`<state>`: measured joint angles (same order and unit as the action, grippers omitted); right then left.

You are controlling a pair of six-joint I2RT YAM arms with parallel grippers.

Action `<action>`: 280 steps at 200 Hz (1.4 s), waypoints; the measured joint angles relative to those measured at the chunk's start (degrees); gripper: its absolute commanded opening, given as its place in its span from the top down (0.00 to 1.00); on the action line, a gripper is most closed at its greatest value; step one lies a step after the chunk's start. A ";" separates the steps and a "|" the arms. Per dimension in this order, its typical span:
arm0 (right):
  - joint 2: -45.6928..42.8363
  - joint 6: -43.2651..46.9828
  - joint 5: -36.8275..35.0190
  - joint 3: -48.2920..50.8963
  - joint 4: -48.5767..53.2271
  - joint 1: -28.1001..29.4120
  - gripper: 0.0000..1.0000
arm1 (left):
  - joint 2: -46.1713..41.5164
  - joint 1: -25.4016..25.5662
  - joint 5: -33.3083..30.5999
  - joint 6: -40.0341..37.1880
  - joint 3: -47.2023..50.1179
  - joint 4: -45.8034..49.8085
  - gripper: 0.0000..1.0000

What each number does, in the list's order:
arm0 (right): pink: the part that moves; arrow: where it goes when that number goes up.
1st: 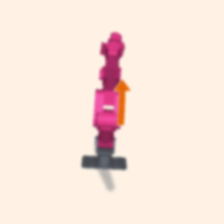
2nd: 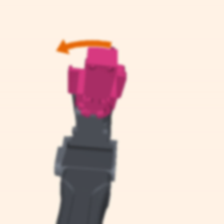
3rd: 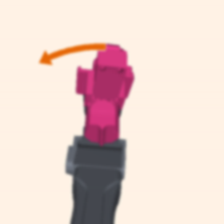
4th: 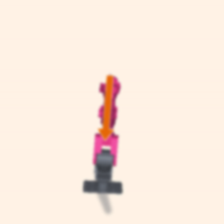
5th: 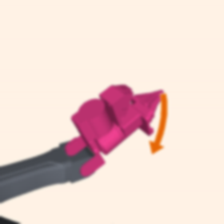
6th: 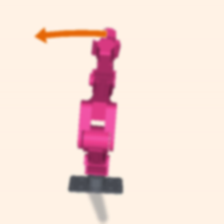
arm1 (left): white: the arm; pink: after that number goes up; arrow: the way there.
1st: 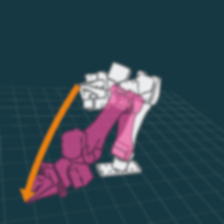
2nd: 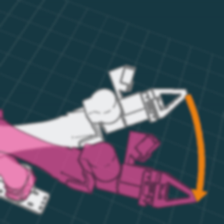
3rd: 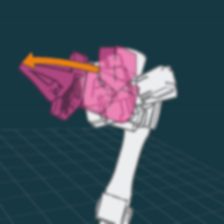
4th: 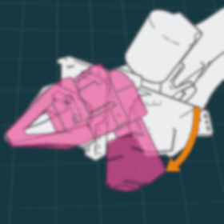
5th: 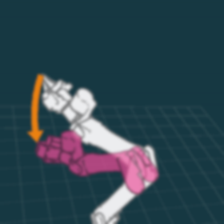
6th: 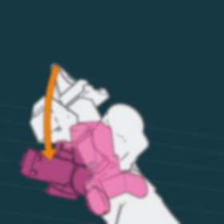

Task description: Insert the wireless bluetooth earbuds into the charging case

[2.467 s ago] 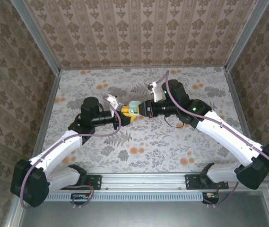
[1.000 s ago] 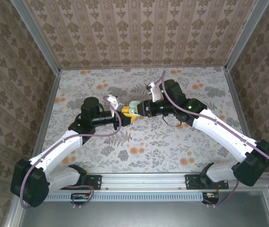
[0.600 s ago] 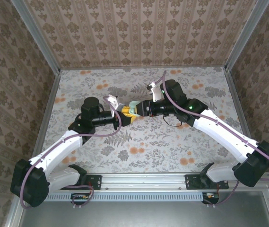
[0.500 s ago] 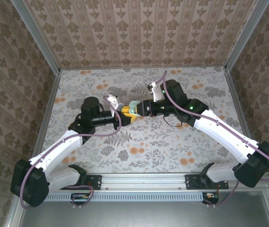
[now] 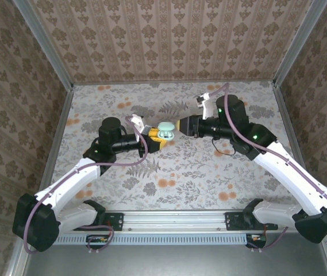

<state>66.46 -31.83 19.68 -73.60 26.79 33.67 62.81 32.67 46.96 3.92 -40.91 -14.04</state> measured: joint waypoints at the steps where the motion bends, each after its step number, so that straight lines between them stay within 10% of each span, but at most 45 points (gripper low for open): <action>1: -0.02 -0.02 0.00 -0.02 0.02 -0.11 0.63 | 0.00 0.02 0.00 0.04 0.00 -0.02 0.77; 118: 1.01 -5.33 9.73 0.44 1.84 -14.01 0.63 | 5.33 6.32 -0.04 0.66 -6.78 -2.62 0.77; 233: 1.36 -9.18 19.76 5.79 -2.10 -14.84 0.64 | 11.19 10.05 -0.15 1.66 -11.91 -5.75 0.77; 280: -2.38 -10.62 20.68 7.93 -2.71 -14.91 0.40 | 11.34 10.05 -0.39 1.70 -12.13 -5.79 0.77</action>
<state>64.07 -42.46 40.36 -65.67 24.08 18.76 74.15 42.72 46.57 5.63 -53.04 -19.84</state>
